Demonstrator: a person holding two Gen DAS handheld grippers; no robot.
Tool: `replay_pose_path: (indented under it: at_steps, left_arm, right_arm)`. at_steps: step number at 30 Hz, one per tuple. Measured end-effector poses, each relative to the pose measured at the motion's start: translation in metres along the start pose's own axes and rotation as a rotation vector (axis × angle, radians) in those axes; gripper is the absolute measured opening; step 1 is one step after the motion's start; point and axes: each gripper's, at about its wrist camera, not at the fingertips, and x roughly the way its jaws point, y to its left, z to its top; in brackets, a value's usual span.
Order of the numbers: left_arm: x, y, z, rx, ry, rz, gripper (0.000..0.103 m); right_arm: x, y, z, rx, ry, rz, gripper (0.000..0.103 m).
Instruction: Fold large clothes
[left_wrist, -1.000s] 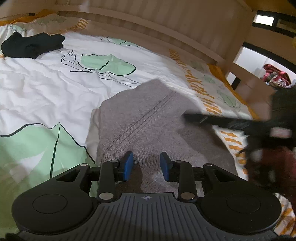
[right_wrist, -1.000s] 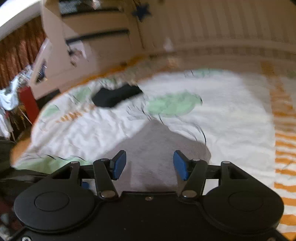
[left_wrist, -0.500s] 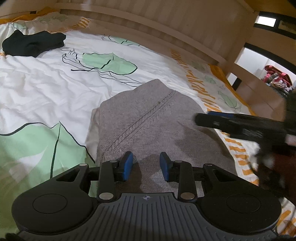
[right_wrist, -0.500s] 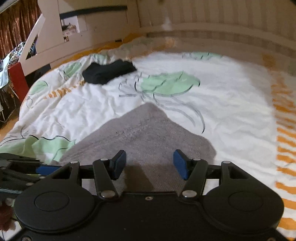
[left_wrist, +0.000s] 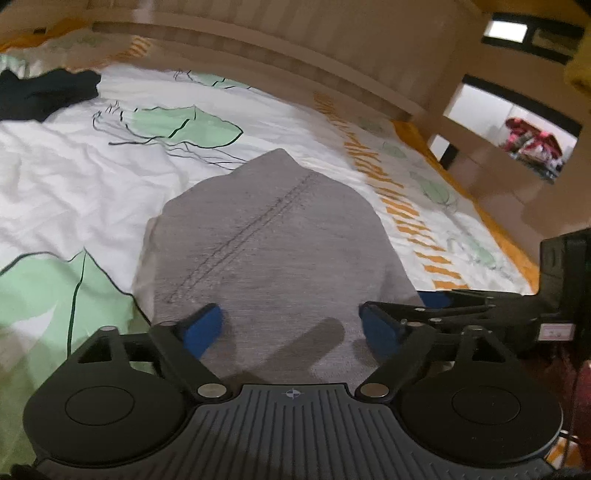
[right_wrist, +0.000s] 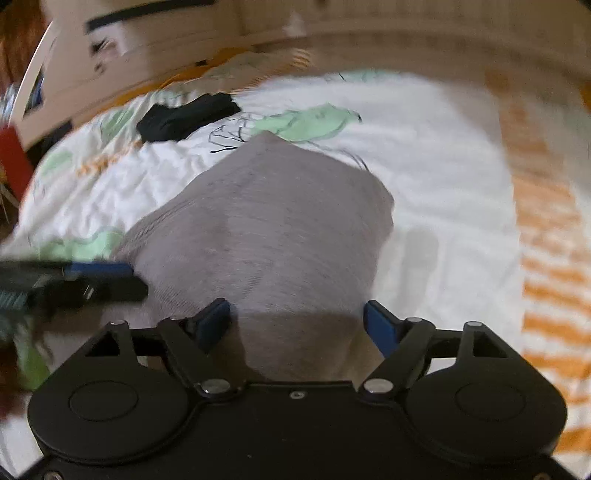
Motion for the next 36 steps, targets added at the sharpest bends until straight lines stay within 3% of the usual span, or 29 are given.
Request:
replay_pose_path:
  at_steps: [8, 15, 26, 36]
  left_arm:
    - [-0.014, -0.027, 0.008, 0.063, -0.008, 0.117, 0.087]
    - [-0.048, -0.059, 0.012, 0.161, -0.047, 0.237, 0.087]
    - [-0.081, -0.096, -0.004, 0.19, -0.067, 0.453, 0.087]
    - [-0.096, -0.1, -0.02, 0.106, -0.011, 0.434, 0.087]
  right_arm:
    - [-0.022, 0.006, -0.003, -0.011, -0.038, -0.023, 0.085]
    - [-0.068, 0.012, -0.008, 0.007, -0.11, -0.077, 0.102]
    - [-0.116, 0.029, -0.019, 0.161, -0.072, -0.108, 0.103]
    - [-0.144, 0.045, -0.04, 0.162, -0.046, -0.122, 0.103]
